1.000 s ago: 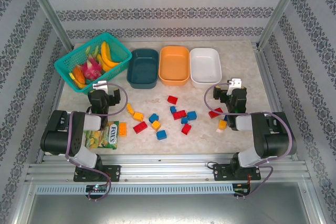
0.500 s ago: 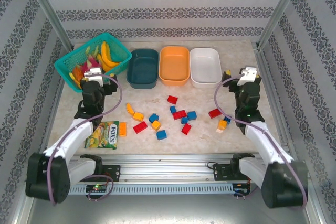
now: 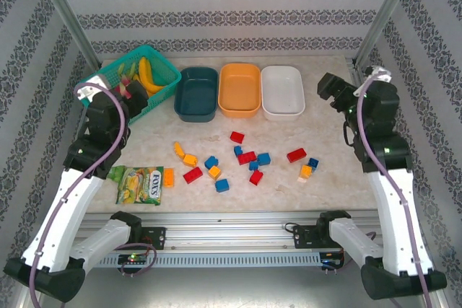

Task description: Sort the legos into containers by color

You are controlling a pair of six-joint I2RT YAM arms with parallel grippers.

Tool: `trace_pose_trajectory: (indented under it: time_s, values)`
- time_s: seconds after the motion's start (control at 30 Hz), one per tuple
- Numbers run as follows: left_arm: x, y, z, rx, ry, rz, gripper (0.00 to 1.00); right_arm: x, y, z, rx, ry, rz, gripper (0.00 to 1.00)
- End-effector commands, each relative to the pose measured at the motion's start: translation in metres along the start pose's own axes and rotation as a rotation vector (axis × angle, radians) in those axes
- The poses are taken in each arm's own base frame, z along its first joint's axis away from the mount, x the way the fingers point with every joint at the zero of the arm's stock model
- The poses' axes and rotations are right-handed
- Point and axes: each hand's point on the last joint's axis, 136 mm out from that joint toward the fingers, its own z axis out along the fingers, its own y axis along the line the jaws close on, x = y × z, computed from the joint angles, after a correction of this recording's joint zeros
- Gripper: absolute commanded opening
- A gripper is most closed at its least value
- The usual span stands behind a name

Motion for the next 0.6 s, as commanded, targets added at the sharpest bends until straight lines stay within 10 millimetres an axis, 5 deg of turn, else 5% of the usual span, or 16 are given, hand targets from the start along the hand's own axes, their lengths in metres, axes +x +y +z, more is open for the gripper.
trace_pose_trajectory:
  time_s: [0.0, 0.23, 0.4, 0.57]
  values:
    - [0.044, 0.008, 0.001, -0.04, 0.228, -0.012, 1.0, 0.037, -0.021, -0.014, 0.126, 0.22, 0.017, 0.95]
    - [0.095, -0.021, 0.001, 0.058, 0.561, 0.07, 1.0, 0.088, -0.049, -0.025, 0.361, 0.538, 0.006, 0.84]
    - [0.152, -0.059, -0.014, 0.231, 0.749, 0.057, 1.0, 0.147, -0.072, -0.008, 0.402, 0.704, 0.054, 0.83]
    - [0.187, -0.103, -0.034, 0.417, 0.805, 0.05, 1.0, 0.2, -0.096, 0.019, 0.438, 0.817, 0.094, 0.74]
